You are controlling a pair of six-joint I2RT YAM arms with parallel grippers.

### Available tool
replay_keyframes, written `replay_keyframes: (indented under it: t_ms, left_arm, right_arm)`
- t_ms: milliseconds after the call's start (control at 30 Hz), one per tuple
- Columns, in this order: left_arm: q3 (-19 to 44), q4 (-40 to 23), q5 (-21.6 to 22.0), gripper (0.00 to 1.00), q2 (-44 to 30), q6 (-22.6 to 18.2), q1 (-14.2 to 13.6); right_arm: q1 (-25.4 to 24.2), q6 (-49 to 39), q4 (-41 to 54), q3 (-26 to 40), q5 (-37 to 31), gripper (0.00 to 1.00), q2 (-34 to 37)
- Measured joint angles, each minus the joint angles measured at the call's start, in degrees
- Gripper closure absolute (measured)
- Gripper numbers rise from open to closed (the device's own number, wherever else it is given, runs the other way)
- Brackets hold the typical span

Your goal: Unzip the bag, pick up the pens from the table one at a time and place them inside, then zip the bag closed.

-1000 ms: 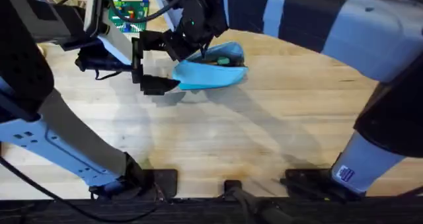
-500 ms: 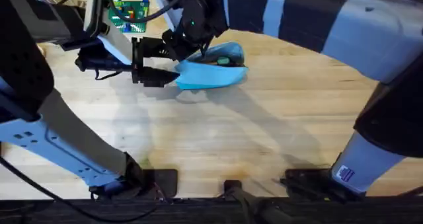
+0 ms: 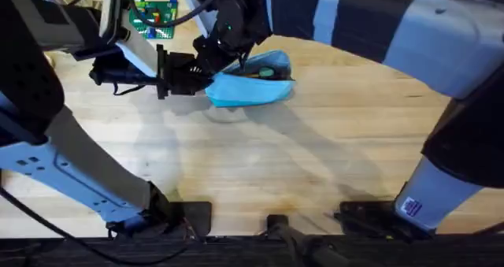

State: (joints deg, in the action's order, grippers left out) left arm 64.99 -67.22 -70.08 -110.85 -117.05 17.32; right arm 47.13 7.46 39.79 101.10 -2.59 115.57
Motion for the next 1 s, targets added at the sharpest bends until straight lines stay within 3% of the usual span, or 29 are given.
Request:
replay_keyframes:
  t_ms: [1000]
  left_arm:
    - [0.0,-0.02,-1.21,0.959,0.0,0.0,-0.57]
  right_arm:
    - [-2.89,0.02,4.57,0.31,-0.57,0.971,0.01]
